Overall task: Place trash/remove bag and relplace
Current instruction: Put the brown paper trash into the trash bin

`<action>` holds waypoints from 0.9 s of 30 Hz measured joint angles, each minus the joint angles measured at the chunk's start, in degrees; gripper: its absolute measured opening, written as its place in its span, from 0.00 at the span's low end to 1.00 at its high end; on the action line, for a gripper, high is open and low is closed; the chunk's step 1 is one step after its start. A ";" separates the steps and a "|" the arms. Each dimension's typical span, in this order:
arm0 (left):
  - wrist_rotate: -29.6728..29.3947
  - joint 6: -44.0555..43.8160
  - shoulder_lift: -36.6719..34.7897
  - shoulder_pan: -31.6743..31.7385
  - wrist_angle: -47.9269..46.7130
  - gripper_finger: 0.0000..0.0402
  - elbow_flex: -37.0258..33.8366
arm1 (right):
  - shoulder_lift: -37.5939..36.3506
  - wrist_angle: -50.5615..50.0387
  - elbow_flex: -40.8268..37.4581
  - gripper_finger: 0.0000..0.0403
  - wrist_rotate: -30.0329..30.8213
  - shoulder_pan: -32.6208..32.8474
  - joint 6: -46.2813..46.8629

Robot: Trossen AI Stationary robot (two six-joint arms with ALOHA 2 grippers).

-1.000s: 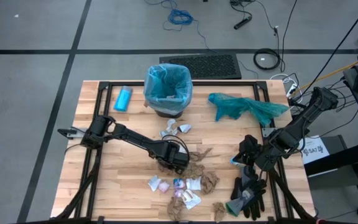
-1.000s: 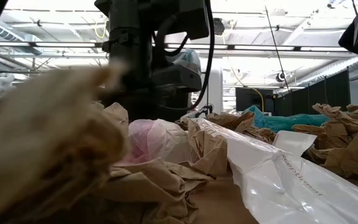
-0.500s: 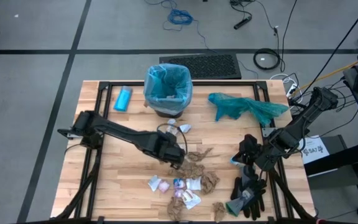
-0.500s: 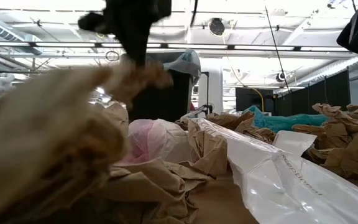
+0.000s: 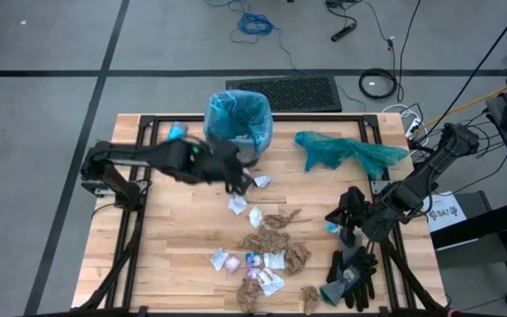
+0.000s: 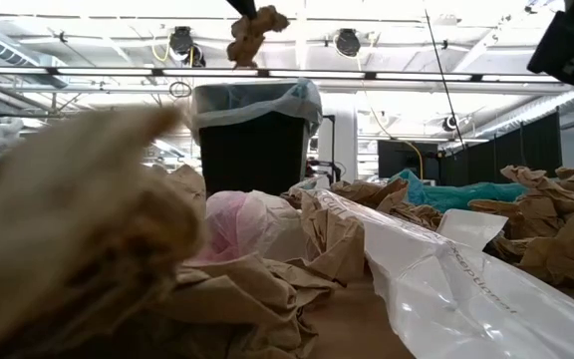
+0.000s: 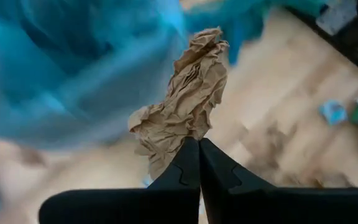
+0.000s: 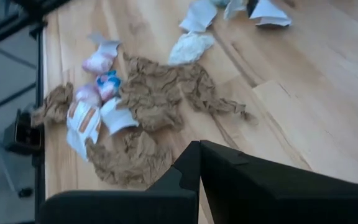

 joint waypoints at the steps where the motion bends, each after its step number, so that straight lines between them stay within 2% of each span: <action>1: -0.18 2.64 -0.61 1.40 0.05 0.00 0.34 | 0.00 0.04 0.00 0.00 0.54 -0.26 0.81; 8: 0.38 17.50 -2.37 13.11 0.80 0.00 0.95 | 0.00 0.25 0.00 0.00 1.46 -3.59 3.67; 12: 5.47 24.20 -2.05 19.72 4.52 0.00 0.95 | 0.00 1.25 0.00 0.00 1.38 -5.43 4.39; 14: 10.09 27.88 -1.96 22.80 7.14 0.01 0.95 | 0.00 1.36 0.00 0.00 1.35 -6.10 5.42; 19: 18.28 35.57 -1.60 28.79 13.26 0.11 0.42 | 0.00 1.54 0.00 0.00 1.31 -7.46 7.74; 27: 21.26 38.18 -0.75 35.71 13.18 0.31 0.34 | 0.04 2.40 0.00 0.00 1.44 -8.78 9.83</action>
